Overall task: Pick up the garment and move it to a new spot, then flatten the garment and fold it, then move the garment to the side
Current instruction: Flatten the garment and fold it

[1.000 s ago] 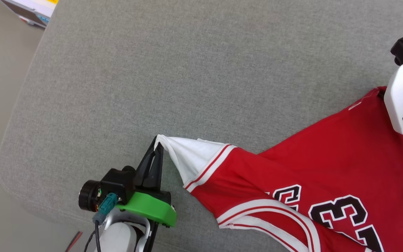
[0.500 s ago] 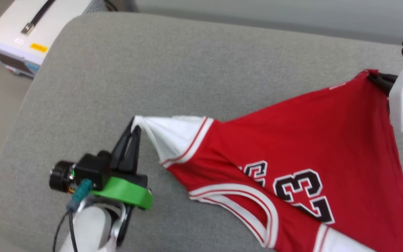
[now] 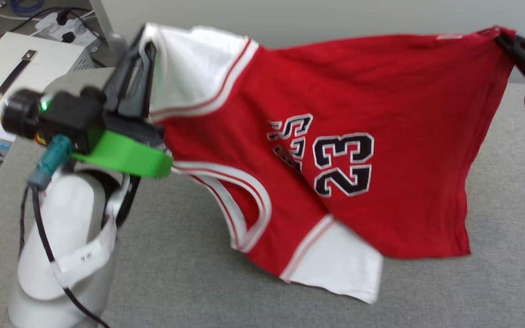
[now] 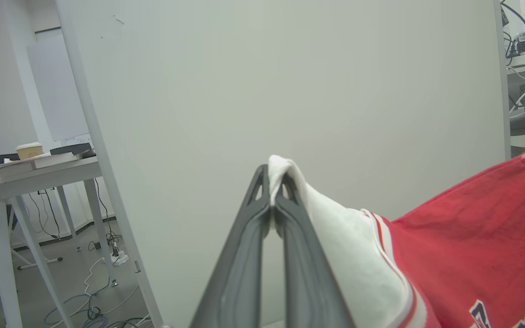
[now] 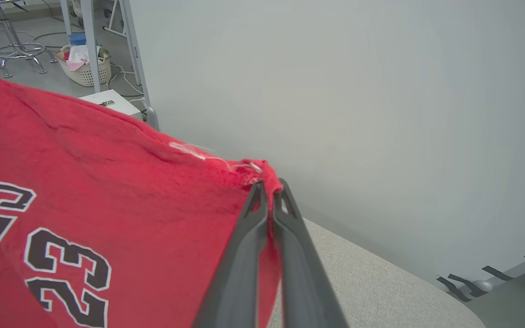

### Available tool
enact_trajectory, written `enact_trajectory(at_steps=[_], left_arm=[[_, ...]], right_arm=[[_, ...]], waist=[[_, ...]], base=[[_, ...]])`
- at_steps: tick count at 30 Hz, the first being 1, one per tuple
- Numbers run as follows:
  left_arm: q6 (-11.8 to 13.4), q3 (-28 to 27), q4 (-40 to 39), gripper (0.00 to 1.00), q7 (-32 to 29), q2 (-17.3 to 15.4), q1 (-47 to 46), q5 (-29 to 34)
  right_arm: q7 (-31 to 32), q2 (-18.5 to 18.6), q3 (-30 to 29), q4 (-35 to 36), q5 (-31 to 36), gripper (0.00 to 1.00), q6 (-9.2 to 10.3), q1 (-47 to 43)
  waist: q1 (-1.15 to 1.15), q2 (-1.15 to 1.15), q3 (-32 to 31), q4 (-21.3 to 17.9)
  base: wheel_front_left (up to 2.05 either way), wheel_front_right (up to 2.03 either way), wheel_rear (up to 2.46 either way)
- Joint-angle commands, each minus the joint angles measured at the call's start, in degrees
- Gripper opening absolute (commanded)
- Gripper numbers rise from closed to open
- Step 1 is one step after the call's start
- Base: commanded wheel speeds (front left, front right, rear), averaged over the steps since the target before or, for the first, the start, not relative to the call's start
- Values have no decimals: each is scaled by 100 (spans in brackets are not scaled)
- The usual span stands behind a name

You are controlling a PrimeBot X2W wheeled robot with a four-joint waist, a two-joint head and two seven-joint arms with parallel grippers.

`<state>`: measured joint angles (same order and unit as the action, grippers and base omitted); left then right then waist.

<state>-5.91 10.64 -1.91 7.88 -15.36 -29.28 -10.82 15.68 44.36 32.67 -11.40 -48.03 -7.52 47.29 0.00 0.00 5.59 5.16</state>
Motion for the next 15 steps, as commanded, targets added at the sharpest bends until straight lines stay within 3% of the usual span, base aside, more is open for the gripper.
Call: enact_trajectory(at_steps=[1,15], left_arm=[[-49,7,-52,0,-59,-62,-316,-11],[-137,371,158,0,-478,-246,-2715,-196]], right_arm=[[-52,-1,-110,60,49,0,3,77],[237,-153,-1245,535,371,0,3,786]], waist=[[0,0,-98,-135],[0,0,514,-171]], base=[[0,0,0],[0,0,0]])
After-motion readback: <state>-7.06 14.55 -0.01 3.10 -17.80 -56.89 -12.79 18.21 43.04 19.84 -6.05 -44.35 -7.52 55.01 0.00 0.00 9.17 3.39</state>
